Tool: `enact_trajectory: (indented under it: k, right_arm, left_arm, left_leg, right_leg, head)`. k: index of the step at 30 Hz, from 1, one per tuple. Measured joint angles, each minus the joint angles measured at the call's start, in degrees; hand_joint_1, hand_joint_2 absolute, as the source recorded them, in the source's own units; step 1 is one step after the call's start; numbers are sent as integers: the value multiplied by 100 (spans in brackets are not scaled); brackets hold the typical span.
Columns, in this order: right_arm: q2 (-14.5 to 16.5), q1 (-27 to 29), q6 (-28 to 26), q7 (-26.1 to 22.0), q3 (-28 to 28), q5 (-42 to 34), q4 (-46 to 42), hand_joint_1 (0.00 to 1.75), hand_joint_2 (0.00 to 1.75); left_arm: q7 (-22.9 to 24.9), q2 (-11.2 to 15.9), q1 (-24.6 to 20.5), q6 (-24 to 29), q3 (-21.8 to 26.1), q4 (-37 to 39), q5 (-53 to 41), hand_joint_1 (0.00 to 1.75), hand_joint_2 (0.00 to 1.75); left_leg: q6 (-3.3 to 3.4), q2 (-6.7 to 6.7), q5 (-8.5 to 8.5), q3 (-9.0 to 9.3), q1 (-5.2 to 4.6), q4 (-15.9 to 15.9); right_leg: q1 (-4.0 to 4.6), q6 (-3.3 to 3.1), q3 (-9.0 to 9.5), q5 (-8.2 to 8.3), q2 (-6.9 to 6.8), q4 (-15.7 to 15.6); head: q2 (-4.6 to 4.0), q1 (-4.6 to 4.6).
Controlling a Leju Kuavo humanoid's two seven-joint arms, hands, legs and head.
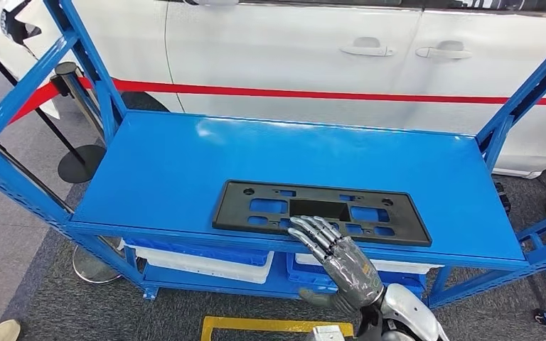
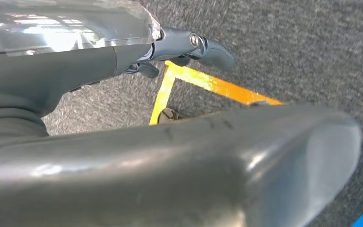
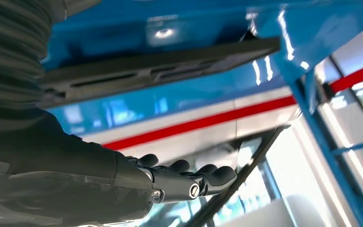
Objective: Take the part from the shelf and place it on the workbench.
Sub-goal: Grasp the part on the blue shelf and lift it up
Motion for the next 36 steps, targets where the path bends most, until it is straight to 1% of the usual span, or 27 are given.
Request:
enact_trajectory:
  k: [1,2,4,6,7,9,10,11,12,13,14,15,16,17,20,21,22,23,25,26,27,28,30,31,32,34,36]
  right_arm:
    - [10,-32,-193,126,83,173,21,0,175]
    - [25,-71,-369,251,166,347,55,0,175]
    - [78,-172,-687,487,344,691,175,0,175]
    - [167,-303,-953,687,517,974,359,0,175]
    - [223,-378,-1101,779,598,1109,468,0,175]
    - [347,-504,-1451,936,744,1381,716,0,175]
    - [410,-555,-1631,1008,813,1513,852,0,175]
    - [473,-605,-1798,1076,882,1632,995,0,175]
    - [535,-663,-1932,1142,948,1731,1136,0,175]
    - [601,-735,-2038,1216,1017,1826,1277,0,175]
    - [674,-820,-2113,1292,1089,1922,1420,0,175]
    - [751,-915,-2158,1370,1159,2020,1561,0,175]
    - [833,-1013,-2179,1453,1225,2122,1705,0,175]
    - [915,-1110,-2184,1532,1286,2221,1849,0,175]
    - [1146,-1374,-2200,1732,1425,2460,2282,0,175]
    - [1213,-1453,-2219,1779,1456,2508,2421,0,175]
    - [1271,-1533,-2243,1821,1480,2541,2559,0,175]
    - [1321,-1609,-2265,1861,1499,2559,2698,0,175]
    - [1409,-1748,-2295,1934,1525,2575,2980,0,175]
    - [1450,-1802,-2299,1969,1532,2577,3111,0,175]
    - [1492,-1855,-2301,1999,1535,2582,3234,0,175]
    - [1533,-1912,-2303,2032,1537,2592,3346,0,175]
    - [1616,-2047,-2307,2089,1538,2622,3536,0,175]
    - [1654,-2114,-2311,2114,1537,2639,3613,0,175]
    - [1686,-2172,-2319,2141,1536,2655,3681,0,175]
    - [1733,-2247,-2335,2205,1525,2698,3800,0,175]
    - [1769,-2290,-2344,2266,1505,2743,3897,0,175]
  left_arm:
    - [-4,-5,-2,-2,0,0,-9,0,0]
    - [-9,-9,-4,-3,0,0,-14,0,0]
    - [-28,-11,-9,1,0,-1,-27,0,0]
    - [-55,-12,-14,10,0,-2,-42,0,0]
    - [-67,-13,-16,16,0,-2,-50,0,0]
    - [-84,-17,-11,27,0,-1,-60,0,0]
    - [-93,-21,-1,33,0,0,-69,0,0]
    - [-103,-24,13,40,0,0,-82,0,0]
    - [-114,-26,28,50,0,0,-96,0,0]
    - [-125,-27,38,60,0,0,-113,0,0]
    - [-137,-27,42,69,0,0,-130,0,0]
    - [-147,-27,40,78,0,0,-143,0,0]
    - [-155,-27,33,82,0,0,-156,0,0]
    - [-160,-27,28,86,-1,0,-168,0,0]
    - [-161,-33,35,102,-1,0,-196,0,0]
    - [-162,-38,39,106,0,0,-201,0,0]
    - [-163,-43,39,108,0,0,-205,0,0]
    - [-165,-46,37,108,0,0,-210,0,0]
    - [-164,-46,39,110,0,0,-221,0,0]
    - [-158,-45,42,113,0,0,-227,0,0]
    - [-150,-45,43,115,0,0,-231,0,0]
    - [-139,-44,44,117,0,0,-236,0,0]
    - [-123,-49,40,117,0,1,-243,0,0]
    - [-118,-54,38,116,0,2,-247,0,0]
    - [-113,-60,35,114,0,4,-252,0,0]
    - [-102,-66,30,108,0,7,-267,0,0]
    - [-90,-60,30,107,0,7,-290,0,0]
  left_leg:
    - [-26,-2,-7,2,-7,1]
    - [-57,-3,-11,0,-12,-1]
    - [-134,0,-10,4,-11,-18]
    - [-199,4,-101,-30,-4,93]
    - [-222,4,-233,-119,-3,298]
    - [-249,4,-611,-460,4,1026]
    - [-261,4,-755,-640,5,1398]
    - [-269,5,-802,-753,6,1627]
    - [-271,5,-730,-761,6,1633]
    - [-267,6,-557,-657,6,1405]
    - [-257,10,-334,-472,6,1015]
    - [-243,14,-167,-277,1,602]
    - [-217,14,-53,-130,-3,284]
    - [-189,13,-10,-52,-8,103]
    - [-92,8,13,-43,-15,24]
    - [-58,10,29,-40,-8,8]
    - [-28,13,45,-38,3,-9]
    - [-6,15,55,-40,10,-19]
    - [8,15,59,-53,6,-17]
    - [8,14,58,-56,4,-15]
    - [8,11,57,-54,2,-12]
    - [4,6,54,-47,0,-9]
    - [-9,-4,45,-24,-4,-8]
    - [-24,-7,39,-23,-10,-7]
    - [-47,-8,38,-29,-11,-7]
    - [-109,-7,43,-39,-4,-22]
    - [-176,-1,3,-45,-1,2]
  right_leg:
    - [16,-30,138,88,0,-288]
    - [35,-57,201,107,3,-431]
    - [48,-115,205,106,14,-474]
    - [26,-190,227,138,10,-528]
    - [12,-225,238,153,4,-555]
    - [18,-262,238,155,-9,-561]
    - [25,-267,236,153,-12,-558]
    - [32,-271,236,150,-13,-555]
    - [36,-272,239,147,-11,-549]
    - [38,-272,245,141,-8,-540]
    - [38,-266,251,132,-3,-527]
    - [50,-250,251,117,2,-504]
    - [62,-229,243,103,8,-480]
    - [73,-206,230,96,12,-461]
    - [73,-136,206,93,12,-442]
    - [64,-106,183,43,10,-383]
    - [55,-74,113,-68,8,-222]
    - [42,-43,-17,-237,6,63]
    - [25,1,-392,-595,2,844]
    - [20,11,-535,-670,2,1129]
    - [18,8,-580,-624,2,1201]
    - [18,-7,-505,-464,2,1028]
    - [41,-81,-124,-40,3,223]
    - [63,-125,46,92,4,-143]
    - [86,-160,147,151,4,-373]
    - [116,-199,178,145,8,-487]
    - [80,-243,211,179,5,-560]
  head:
    - [0,-1]
    - [0,-2]
    - [0,-4]
    - [0,-8]
    - [0,-11]
    - [0,-16]
    - [0,-16]
    - [0,-16]
    - [0,-17]
    - [0,-17]
    - [0,-17]
    - [0,-17]
    - [0,-14]
    - [0,-11]
    - [0,-6]
    - [0,-3]
    - [0,2]
    - [0,7]
    - [0,13]
    - [0,13]
    - [0,13]
    - [0,13]
    - [0,11]
    - [0,11]
    - [0,12]
    - [0,15]
    - [0,15]
